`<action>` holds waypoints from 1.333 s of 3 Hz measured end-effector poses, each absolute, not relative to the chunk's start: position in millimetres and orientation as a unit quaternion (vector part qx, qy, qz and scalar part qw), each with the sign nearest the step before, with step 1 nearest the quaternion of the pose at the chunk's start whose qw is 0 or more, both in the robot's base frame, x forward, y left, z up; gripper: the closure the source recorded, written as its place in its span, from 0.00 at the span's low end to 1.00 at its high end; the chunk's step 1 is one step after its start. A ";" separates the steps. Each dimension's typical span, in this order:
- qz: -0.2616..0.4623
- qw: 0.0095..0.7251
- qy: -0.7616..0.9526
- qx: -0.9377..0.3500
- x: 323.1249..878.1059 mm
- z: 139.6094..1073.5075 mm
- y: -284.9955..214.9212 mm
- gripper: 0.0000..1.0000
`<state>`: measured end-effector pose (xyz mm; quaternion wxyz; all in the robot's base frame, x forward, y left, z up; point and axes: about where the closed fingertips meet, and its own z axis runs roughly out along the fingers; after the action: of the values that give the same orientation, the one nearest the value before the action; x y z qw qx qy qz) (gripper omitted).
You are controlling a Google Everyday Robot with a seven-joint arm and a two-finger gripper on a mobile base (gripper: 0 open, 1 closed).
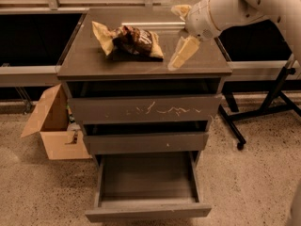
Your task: Place brown chip bag into bottom drawer
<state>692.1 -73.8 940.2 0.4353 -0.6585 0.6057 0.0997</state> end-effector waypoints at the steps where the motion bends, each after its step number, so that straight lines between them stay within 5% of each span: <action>1: 0.122 0.448 0.588 -0.662 732.9 919.4 -51.5 0.00; 4: 0.150 0.489 0.573 -0.640 827.4 876.9 7.6 0.00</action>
Offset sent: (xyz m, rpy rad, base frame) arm 0.1308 0.0489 -0.0422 0.1575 -0.0419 0.0680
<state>827.4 7.6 876.9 0.4886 -0.6402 0.5735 0.1498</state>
